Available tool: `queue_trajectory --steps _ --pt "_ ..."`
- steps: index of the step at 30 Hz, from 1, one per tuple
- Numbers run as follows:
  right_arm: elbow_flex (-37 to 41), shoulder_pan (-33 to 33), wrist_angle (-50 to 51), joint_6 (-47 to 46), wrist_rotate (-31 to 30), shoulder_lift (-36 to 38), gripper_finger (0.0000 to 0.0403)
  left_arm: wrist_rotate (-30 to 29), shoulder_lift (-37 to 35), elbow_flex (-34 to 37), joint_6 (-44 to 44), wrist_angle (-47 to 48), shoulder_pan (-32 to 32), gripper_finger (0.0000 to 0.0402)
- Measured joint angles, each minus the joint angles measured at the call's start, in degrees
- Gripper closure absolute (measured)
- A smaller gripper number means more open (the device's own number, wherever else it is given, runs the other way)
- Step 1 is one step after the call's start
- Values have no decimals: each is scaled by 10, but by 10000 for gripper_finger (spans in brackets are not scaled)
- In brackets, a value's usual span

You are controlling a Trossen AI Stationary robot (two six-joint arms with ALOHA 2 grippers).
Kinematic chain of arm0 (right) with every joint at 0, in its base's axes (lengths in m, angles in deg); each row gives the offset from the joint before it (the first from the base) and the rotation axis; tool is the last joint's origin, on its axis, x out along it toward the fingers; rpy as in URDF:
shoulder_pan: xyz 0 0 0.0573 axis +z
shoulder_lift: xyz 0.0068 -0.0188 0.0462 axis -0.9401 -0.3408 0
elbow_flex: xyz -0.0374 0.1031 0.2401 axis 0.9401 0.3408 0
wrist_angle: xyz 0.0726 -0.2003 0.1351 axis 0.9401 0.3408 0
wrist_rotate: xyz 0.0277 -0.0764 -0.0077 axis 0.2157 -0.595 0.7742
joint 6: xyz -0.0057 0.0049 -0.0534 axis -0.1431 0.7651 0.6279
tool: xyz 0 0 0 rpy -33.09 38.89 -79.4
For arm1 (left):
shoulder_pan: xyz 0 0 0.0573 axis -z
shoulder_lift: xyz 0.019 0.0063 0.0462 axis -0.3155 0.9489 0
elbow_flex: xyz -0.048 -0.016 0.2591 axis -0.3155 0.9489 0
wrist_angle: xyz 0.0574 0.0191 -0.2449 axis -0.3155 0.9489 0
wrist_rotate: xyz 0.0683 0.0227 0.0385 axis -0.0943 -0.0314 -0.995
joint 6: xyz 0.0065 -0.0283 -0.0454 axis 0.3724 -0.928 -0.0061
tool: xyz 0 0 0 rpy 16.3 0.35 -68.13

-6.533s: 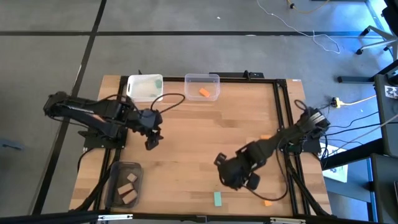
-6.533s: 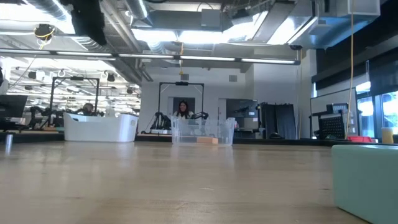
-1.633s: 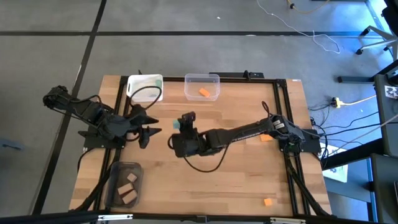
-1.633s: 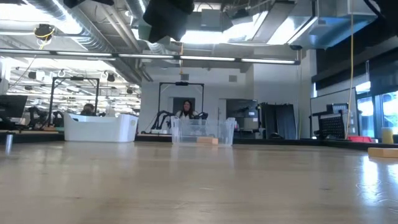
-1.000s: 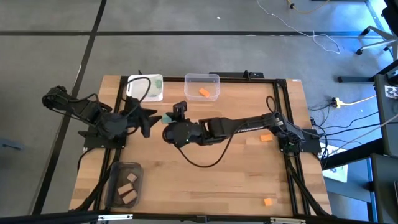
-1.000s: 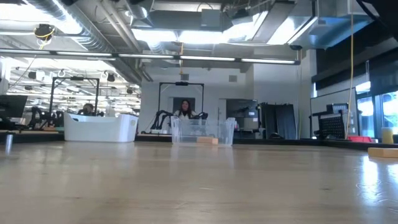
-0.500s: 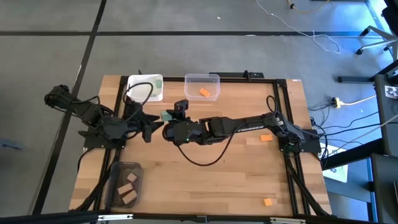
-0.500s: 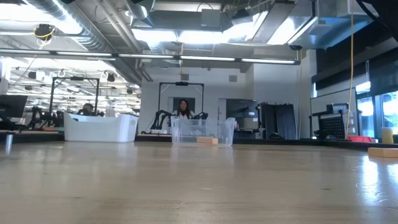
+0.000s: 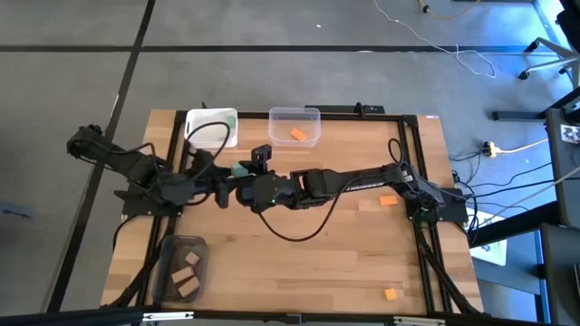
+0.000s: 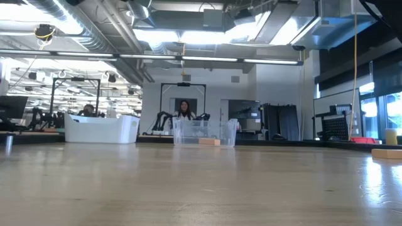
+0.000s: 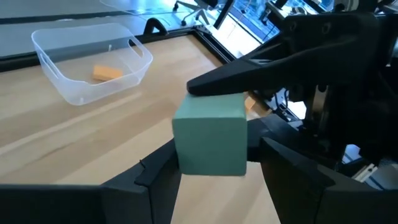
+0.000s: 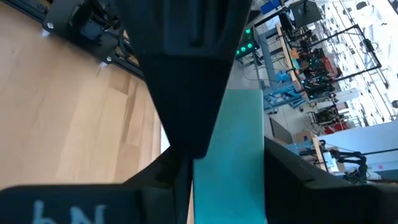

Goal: Sort & place blocks by color
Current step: Put the blue block into the white bin

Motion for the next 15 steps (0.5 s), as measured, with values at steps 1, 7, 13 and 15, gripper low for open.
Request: queue_trajectory --steps 1,7,13,15 --pt "0 0 -2 0 0 0 269 0 2 0 4 -3 -1 198" --pt "0 0 -1 0 -2 0 269 -6 4 0 16 -12 -2 198" --pt "0 0 -3 0 0 0 269 -16 -9 0 17 -16 3 198" --pt "0 0 -2 0 0 0 269 -17 -10 0 29 -15 3 198"
